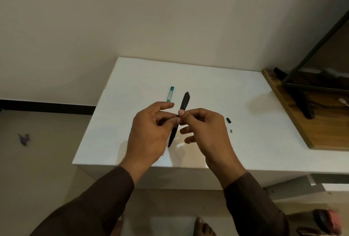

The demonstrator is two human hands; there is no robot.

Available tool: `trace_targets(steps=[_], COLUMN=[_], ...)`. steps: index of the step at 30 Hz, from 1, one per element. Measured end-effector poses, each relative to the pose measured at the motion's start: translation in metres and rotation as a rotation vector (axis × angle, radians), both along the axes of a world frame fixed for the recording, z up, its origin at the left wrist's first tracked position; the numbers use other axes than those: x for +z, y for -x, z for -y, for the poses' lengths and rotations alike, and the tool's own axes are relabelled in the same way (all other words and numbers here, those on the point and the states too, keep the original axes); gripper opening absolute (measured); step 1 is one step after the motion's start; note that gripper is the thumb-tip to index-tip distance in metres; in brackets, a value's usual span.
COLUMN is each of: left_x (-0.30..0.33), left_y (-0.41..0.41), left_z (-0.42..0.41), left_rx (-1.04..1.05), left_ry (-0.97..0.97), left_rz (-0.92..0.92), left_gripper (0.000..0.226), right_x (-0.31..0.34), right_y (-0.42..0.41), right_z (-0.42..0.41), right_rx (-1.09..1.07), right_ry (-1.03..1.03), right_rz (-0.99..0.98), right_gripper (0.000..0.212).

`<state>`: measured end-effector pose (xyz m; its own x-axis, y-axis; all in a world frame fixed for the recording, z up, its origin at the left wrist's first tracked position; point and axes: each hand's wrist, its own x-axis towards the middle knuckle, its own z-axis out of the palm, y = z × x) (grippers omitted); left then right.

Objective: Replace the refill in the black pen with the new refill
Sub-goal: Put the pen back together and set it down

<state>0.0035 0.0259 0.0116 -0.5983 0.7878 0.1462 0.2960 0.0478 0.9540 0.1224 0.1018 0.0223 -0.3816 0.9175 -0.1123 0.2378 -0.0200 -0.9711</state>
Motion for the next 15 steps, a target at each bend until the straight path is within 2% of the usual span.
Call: trace_targets(steps=[4,8,12,15], left_x=[-0.002,-0.006,-0.014,-0.02], left_y=[-0.002,0.008,0.021,0.029], left_z=[0.0,-0.004,-0.016,-0.028], left_rx=[-0.031,0.045,0.128,0.149], left_ry=[-0.005,0.028,0.082,0.129], left_rz=[-0.014,-0.165,-0.241,-0.27], left_gripper=[0.035,0.031,0.027,0.034], right_x=[0.001,0.002,-0.007,-0.013], right_y=[0.0,-0.007,-0.011,-0.008], right_z=[-0.006,-0.026,-0.044,-0.05], right_rx=[-0.063,-0.157,-0.156,-0.141], right_ry=[-0.027,-0.172,-0.189,-0.197], right_rz=[0.032,0.258,0.457,0.517], right_gripper=[0.018,0.024,0.03,0.028])
